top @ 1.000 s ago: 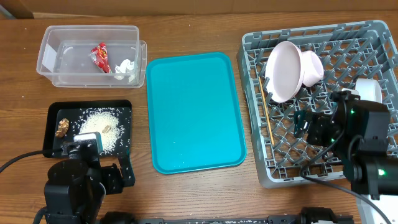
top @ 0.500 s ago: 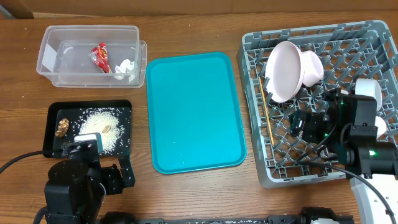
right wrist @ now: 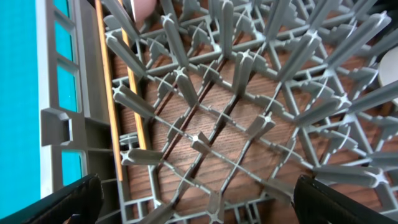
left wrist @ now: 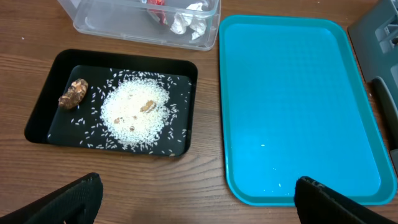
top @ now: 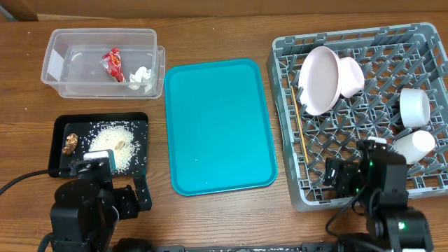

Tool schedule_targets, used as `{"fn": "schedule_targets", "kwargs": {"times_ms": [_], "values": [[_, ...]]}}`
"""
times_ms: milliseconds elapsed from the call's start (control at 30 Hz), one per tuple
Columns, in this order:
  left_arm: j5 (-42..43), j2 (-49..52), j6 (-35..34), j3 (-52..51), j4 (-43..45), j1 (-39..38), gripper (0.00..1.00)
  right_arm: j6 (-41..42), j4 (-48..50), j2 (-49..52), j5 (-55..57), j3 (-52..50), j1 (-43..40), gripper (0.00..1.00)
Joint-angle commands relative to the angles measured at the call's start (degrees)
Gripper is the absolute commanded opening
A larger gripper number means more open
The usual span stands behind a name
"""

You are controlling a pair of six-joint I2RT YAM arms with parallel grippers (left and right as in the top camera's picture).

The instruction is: Sort waste into correct bins and load items into the dishwasher

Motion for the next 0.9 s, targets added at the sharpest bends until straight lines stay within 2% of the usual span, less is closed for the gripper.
{"fn": "schedule_targets", "kwargs": {"times_ms": [0, 233, 400, 700, 867], "values": [[-0.5, -0.4, -0.6, -0.4, 0.1, 0.3, 1.00, 0.0, 1.7, -5.3, 3.8, -1.6, 2.1, 1.00], [-0.5, -0.4, -0.6, -0.4, 0.1, 0.3, 1.00, 0.0, 11.5, -11.4, 2.6, -3.7, 2.8, 1.00], [-0.5, -0.4, -0.6, -0.4, 0.1, 0.3, 1.00, 0.0, 19.1, -15.2, -3.2, -7.3, 2.7, 1.00], [-0.5, -0.4, -0.6, -0.4, 0.1, 0.3, 1.00, 0.0, 42.2, -23.2, -5.5, -20.5, 1.3, 1.00], [-0.5, -0.4, -0.6, -0.4, 0.1, 0.3, 1.00, 0.0, 54.6, -31.0, -4.6, -29.0, 1.0, 1.00]]}}
